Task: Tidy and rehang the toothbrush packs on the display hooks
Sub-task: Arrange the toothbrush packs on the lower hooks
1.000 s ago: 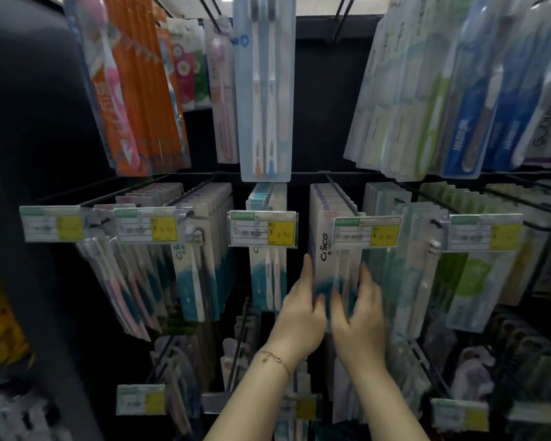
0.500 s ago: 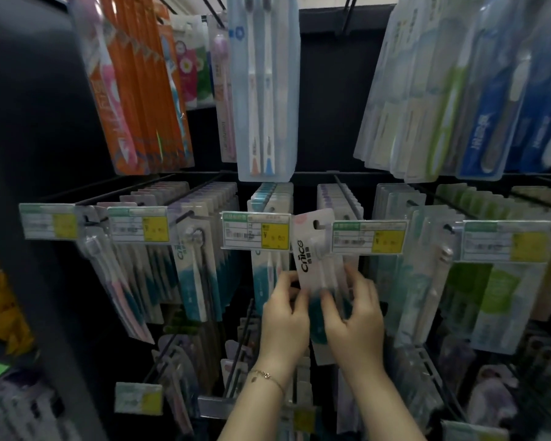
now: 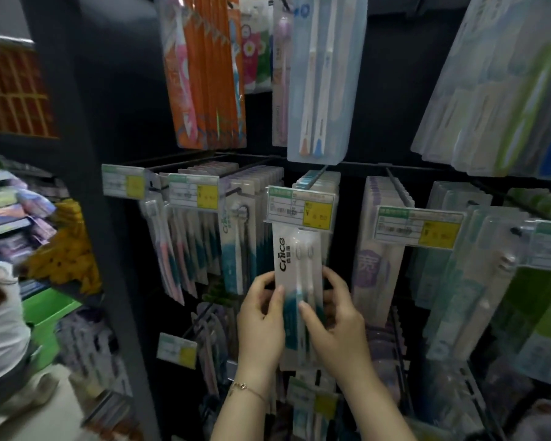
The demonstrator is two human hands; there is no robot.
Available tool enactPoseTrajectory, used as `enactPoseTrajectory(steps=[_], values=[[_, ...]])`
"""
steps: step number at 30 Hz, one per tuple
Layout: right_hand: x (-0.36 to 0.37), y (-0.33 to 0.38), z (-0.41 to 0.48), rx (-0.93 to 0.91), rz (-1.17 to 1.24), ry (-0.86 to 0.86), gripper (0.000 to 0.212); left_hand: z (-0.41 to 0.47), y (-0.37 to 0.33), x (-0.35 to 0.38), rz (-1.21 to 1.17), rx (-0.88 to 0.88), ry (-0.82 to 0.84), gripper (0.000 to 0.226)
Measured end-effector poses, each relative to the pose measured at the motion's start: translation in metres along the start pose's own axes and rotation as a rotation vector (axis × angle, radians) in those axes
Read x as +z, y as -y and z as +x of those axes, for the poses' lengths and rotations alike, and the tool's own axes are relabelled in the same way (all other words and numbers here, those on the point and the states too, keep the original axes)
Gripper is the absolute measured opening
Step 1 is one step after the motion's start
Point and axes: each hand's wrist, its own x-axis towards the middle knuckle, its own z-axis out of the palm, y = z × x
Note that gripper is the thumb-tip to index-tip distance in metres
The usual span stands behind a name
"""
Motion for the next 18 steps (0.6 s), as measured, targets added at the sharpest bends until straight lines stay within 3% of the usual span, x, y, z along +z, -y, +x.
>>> enactPoseTrajectory(steps=[10, 18], values=[[0.078, 0.031, -0.001, 0.026, 0.084, 0.046, 0.062, 0.02, -0.001, -0.078, 0.129, -0.027, -0.025, 0.018], [0.135, 0.054, 0.01, 0.014, 0.099, 0.102, 0.063, 0.044, 0.0, -0.131, 0.091, -0.055, -0.04, 0.016]])
